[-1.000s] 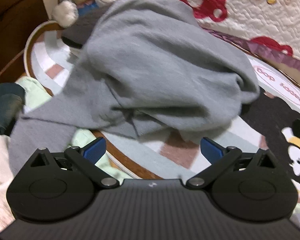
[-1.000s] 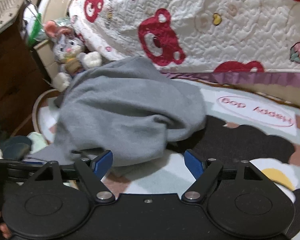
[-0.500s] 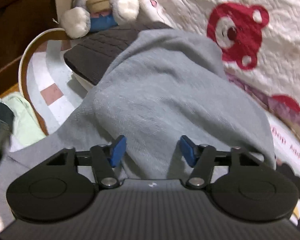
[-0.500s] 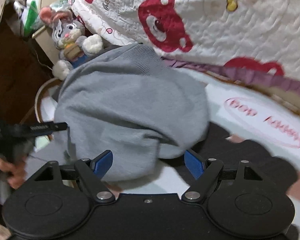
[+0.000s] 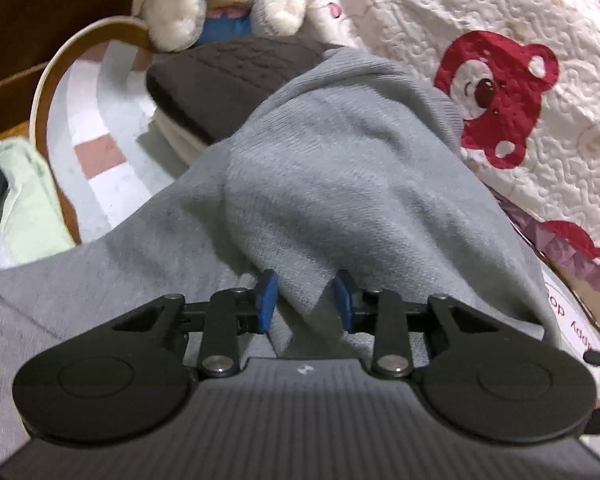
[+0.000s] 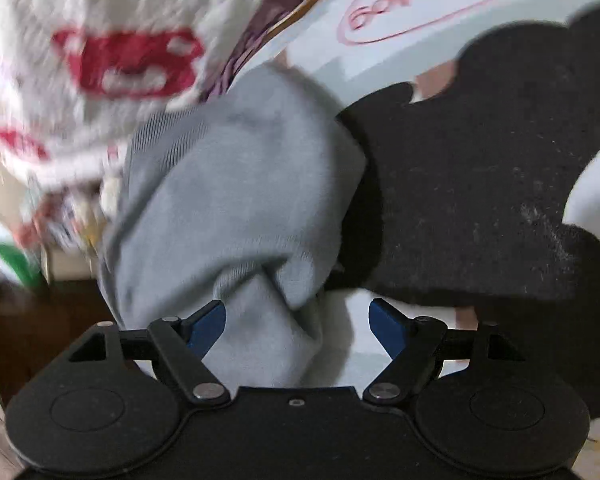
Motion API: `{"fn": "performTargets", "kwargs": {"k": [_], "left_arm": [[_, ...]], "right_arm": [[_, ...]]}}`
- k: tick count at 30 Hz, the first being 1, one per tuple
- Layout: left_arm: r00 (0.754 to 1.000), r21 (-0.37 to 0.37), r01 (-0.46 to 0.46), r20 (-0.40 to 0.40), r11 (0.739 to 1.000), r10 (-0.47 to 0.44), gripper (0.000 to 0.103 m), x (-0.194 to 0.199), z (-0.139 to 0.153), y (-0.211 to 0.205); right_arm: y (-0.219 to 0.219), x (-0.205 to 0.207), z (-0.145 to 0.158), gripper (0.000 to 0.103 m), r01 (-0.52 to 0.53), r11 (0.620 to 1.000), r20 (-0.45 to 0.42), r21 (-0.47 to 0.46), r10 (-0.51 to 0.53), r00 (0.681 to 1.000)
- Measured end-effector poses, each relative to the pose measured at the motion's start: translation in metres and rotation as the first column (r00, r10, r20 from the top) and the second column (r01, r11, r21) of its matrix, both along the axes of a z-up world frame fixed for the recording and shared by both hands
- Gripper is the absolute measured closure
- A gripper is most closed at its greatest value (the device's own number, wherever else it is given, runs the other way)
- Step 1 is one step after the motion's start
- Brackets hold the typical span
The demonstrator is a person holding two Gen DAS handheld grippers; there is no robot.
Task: Fold clothes
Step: 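Grasp the grey cardigan edge with the right tool and lift it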
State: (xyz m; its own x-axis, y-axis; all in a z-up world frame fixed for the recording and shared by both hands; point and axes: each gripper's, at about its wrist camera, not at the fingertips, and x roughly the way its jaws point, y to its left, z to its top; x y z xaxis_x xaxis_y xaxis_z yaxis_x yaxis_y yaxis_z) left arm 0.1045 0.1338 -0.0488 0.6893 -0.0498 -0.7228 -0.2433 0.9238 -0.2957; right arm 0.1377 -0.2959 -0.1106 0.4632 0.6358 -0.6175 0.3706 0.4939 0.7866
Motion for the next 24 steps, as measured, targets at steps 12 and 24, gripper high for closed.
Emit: {"fn": "performTargets", "kwargs": {"k": [12, 24], "left_arm": [[0.987, -0.080, -0.152, 0.029, 0.985, 0.155, 0.040, -0.014, -0.011, 0.047], [0.986, -0.329, -0.164, -0.078, 0.930, 0.147, 0.017, 0.015, -0.082, 0.066]], "right_arm": [[0.006, 0.042, -0.041, 0.020, 0.041, 0.997, 0.028, 0.072, -0.044, 0.999], [0.056, 0.068, -0.036, 0.061, -0.067, 0.997, 0.141, 0.029, 0.062, 0.988]]}}
